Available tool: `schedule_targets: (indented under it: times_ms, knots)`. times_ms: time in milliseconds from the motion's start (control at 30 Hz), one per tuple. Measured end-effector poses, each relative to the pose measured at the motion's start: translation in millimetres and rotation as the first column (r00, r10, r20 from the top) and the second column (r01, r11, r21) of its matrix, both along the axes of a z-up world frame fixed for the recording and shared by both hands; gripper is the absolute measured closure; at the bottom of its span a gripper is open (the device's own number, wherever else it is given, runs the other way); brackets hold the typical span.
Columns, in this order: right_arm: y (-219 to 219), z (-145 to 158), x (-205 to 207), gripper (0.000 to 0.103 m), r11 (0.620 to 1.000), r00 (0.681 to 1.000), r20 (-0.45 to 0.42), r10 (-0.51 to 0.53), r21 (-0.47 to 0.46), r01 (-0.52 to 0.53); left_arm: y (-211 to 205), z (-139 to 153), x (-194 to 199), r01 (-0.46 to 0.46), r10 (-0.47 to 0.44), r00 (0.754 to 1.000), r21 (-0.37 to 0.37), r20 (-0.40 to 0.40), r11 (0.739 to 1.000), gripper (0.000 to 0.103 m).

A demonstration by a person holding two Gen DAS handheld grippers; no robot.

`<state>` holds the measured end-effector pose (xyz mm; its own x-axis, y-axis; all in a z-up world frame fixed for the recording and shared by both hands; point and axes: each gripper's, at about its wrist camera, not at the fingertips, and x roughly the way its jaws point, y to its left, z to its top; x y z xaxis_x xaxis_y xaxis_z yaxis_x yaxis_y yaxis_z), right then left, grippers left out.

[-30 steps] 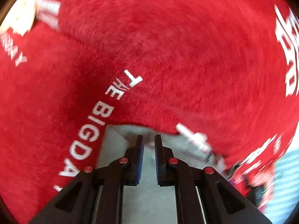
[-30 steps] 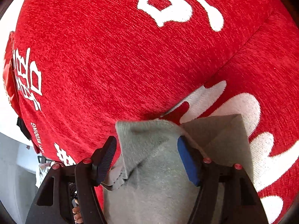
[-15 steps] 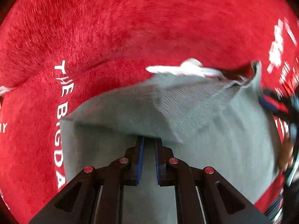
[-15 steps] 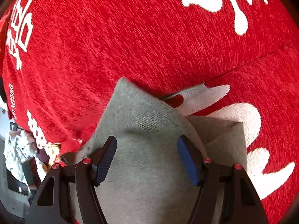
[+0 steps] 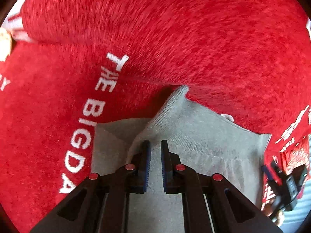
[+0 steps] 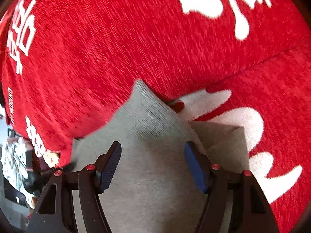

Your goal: Fold small clothes

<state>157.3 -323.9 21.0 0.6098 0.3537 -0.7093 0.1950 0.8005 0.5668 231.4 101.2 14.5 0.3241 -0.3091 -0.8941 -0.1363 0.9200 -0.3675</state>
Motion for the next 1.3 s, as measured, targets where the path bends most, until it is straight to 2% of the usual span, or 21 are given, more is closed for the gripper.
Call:
schedule_targets:
  times_ms: [100, 200, 300, 400, 467, 533, 567, 633, 700, 800, 933, 967, 1067, 1167, 1233, 1300]
  knots:
    - [5, 12, 4, 0.032, 1.000, 0.999, 0.033, -0.007, 0.001, 0.007, -23, 4, 8, 0.036, -0.036, 0.999, 0.033, 0.016, 0.999, 0.092]
    - [15, 11, 20, 0.032, 0.999, 0.999, 0.024, 0.026, 0.027, -0.027, -45, 6, 20, 0.056, -0.057, 0.998, 0.056, 0.029, 0.997, 0.092]
    - [26, 0, 44, 0.032, 0.995, 0.998, 0.019, 0.053, 0.082, -0.054, -55, 1, 39, 0.058, -0.060, 0.998, 0.073, 0.023, 0.996, 0.092]
    - [13, -15, 56, 0.032, 0.993, 1.000, -0.011, 0.005, 0.116, -0.003, -54, -14, 53, 0.039, -0.039, 0.999, 0.102, -0.006, 0.994, 0.092]
    - [-1, -19, 56, 0.032, 0.997, 0.997, -0.034, -0.062, 0.040, 0.064, -41, -28, 57, 0.002, 0.001, 1.000, 0.115, -0.027, 0.993, 0.092]
    - [-14, -27, 54, 0.032, 0.990, 0.988, -0.078, -0.132, -0.058, 0.127, -31, -33, 55, -0.013, 0.013, 1.000, 0.058, -0.002, 0.998, 0.092]
    - [-22, -35, 51, 0.032, 0.988, 0.983, -0.107, -0.146, -0.059, 0.140, -27, -34, 53, -0.014, 0.014, 1.000, 0.035, 0.007, 0.999, 0.092]
    - [-30, -35, 44, 0.032, 0.989, 0.986, -0.082, -0.144, 0.003, 0.145, -26, -29, 49, -0.011, 0.011, 1.000, 0.039, 0.015, 0.999, 0.092]
    - [-30, -23, 38, 0.032, 0.989, 0.986, -0.075, -0.148, -0.041, 0.145, -25, -15, 38, -0.020, 0.019, 1.000, 0.073, 0.020, 0.997, 0.092]
    - [-18, -1, 27, 0.032, 0.988, 0.994, -0.014, -0.112, -0.104, 0.110, -33, 8, 20, -0.004, -0.004, 0.997, 0.106, 0.074, 0.994, 0.092]
    - [30, 22, 31, 0.031, 0.972, 0.999, 0.030, 0.029, -0.234, -0.021, -48, 21, 4, 0.018, -0.037, 0.994, 0.178, 0.105, 0.984, 0.092]
    - [44, 24, 36, 0.030, 0.962, 0.997, 0.022, 0.076, -0.263, -0.067, -50, 23, 0, 0.016, -0.040, 0.993, 0.209, 0.113, 0.978, 0.092]
    - [78, 17, 53, 0.030, 0.912, 0.983, -0.045, 0.179, -0.366, -0.183, -61, 21, -3, 0.016, -0.045, 0.992, 0.236, 0.115, 0.972, 0.092]
    - [76, -6, 67, 0.030, 0.877, 0.978, -0.148, 0.146, -0.438, -0.197, -62, 16, -2, 0.020, -0.053, 0.992, 0.282, 0.110, 0.959, 0.092]
    - [66, -21, 73, 0.030, 0.886, 0.973, -0.198, 0.118, -0.422, -0.193, -64, 6, -1, 0.032, -0.068, 0.992, 0.312, 0.105, 0.950, 0.092]
    - [54, -23, 71, 0.030, 0.915, 0.979, -0.173, 0.109, -0.368, -0.167, -67, -6, 0, 0.041, -0.075, 0.993, 0.344, 0.087, 0.938, 0.092]
